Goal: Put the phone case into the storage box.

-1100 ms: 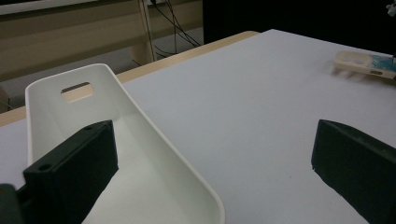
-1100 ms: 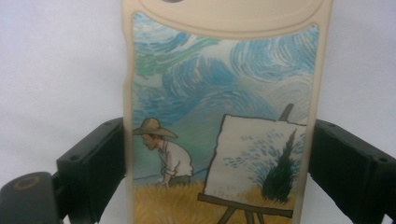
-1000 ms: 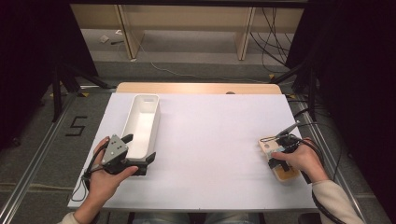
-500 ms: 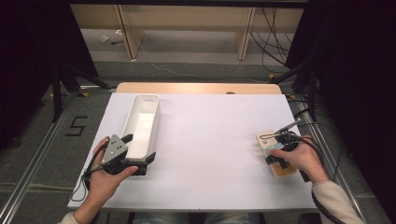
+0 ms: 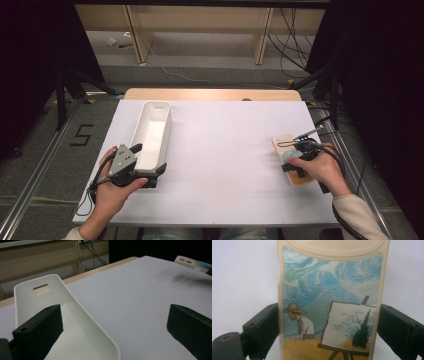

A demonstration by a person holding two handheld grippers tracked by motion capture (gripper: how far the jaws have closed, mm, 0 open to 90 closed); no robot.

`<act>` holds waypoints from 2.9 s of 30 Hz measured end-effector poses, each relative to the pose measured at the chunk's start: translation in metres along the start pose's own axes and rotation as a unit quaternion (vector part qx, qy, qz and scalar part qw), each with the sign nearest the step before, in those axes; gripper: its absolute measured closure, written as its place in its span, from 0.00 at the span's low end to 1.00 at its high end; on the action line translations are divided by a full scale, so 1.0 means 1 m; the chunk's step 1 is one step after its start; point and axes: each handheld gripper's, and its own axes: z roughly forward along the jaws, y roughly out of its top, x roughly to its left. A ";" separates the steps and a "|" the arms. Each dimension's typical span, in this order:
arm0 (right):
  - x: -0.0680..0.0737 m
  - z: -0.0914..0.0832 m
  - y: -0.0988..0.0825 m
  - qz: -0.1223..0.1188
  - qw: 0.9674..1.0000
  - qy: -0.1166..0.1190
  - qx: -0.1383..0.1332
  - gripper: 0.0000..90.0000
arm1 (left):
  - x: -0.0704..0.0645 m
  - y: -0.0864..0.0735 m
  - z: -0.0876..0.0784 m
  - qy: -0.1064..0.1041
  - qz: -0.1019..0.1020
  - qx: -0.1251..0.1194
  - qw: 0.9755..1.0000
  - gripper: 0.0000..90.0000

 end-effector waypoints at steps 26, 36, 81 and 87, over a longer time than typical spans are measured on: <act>0.010 -0.004 0.006 -0.013 0.997 0.014 -0.081 0.12 | 0.000 0.000 0.000 0.000 0.000 0.000 1.000 0.00; 0.012 -0.005 0.007 -0.021 0.993 0.016 -0.113 0.12 | 0.000 0.000 0.000 0.000 0.000 -0.001 1.000 0.00; 0.038 0.000 0.010 -0.083 0.953 0.043 -0.289 0.12 | 0.000 0.000 0.000 0.000 0.000 -0.002 1.000 0.00; 0.042 0.001 0.010 -0.090 0.944 0.049 -0.314 0.12 | 0.000 0.000 0.001 -0.001 0.001 -0.001 1.000 0.00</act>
